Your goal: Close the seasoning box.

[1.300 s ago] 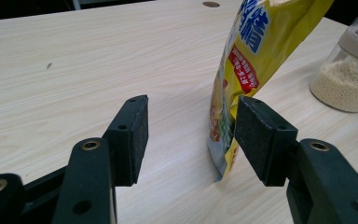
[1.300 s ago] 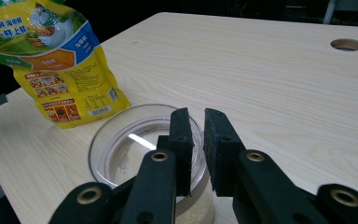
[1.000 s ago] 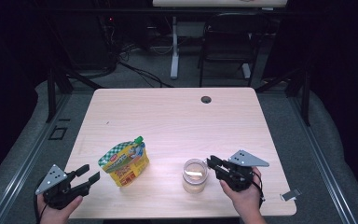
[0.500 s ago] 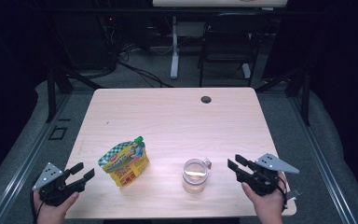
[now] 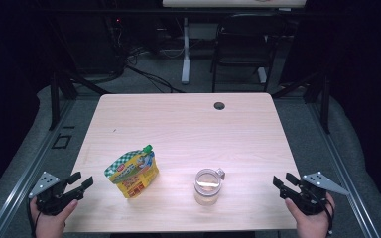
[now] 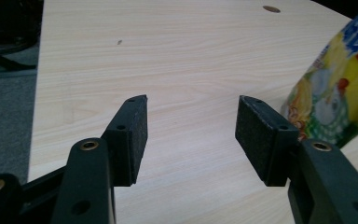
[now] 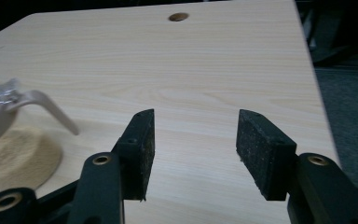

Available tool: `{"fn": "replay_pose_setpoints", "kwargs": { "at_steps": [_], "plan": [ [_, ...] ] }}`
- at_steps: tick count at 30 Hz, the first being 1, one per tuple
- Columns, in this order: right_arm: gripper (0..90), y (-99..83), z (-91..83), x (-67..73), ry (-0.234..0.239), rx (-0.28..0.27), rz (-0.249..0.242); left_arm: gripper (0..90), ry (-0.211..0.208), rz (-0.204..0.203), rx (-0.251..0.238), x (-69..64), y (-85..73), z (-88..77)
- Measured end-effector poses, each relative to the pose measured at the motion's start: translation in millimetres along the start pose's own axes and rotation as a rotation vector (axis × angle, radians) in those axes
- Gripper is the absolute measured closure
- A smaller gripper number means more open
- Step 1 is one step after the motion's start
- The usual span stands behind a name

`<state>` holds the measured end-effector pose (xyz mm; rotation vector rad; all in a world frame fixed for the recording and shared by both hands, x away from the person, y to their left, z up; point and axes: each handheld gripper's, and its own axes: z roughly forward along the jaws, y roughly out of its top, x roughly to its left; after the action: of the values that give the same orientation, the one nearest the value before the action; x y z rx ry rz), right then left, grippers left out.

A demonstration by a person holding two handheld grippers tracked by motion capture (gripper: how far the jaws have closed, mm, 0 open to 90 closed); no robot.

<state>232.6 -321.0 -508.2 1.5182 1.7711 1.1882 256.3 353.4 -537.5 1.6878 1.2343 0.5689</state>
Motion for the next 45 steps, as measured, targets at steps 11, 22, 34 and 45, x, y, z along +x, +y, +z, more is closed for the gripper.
{"fn": "replay_pose_setpoints", "kwargs": {
  "at_steps": [11, 22, 34, 45],
  "plan": [
    [41.2, -32.4, -6.4, -18.1, -0.081, -0.111, 0.052, 42.9, 0.022, -0.03, 0.025, 7.9, -5.0, 7.9],
    [40.2, -43.2, 1.6, -38.3, -0.128, -0.09, 0.098, 40.8, 0.017, -0.037, 0.072, 10.3, -8.4, 21.6],
    [39.4, -45.9, 5.9, -39.7, -0.094, -0.063, 0.14, 39.7, 0.034, -0.065, 0.111, 12.5, -8.2, 31.8],
    [39.4, -49.4, 4.4, -43.5, -0.098, -0.055, 0.181, 39.6, 0.034, -0.054, 0.113, 11.2, -6.4, 33.6]
  ]
}}
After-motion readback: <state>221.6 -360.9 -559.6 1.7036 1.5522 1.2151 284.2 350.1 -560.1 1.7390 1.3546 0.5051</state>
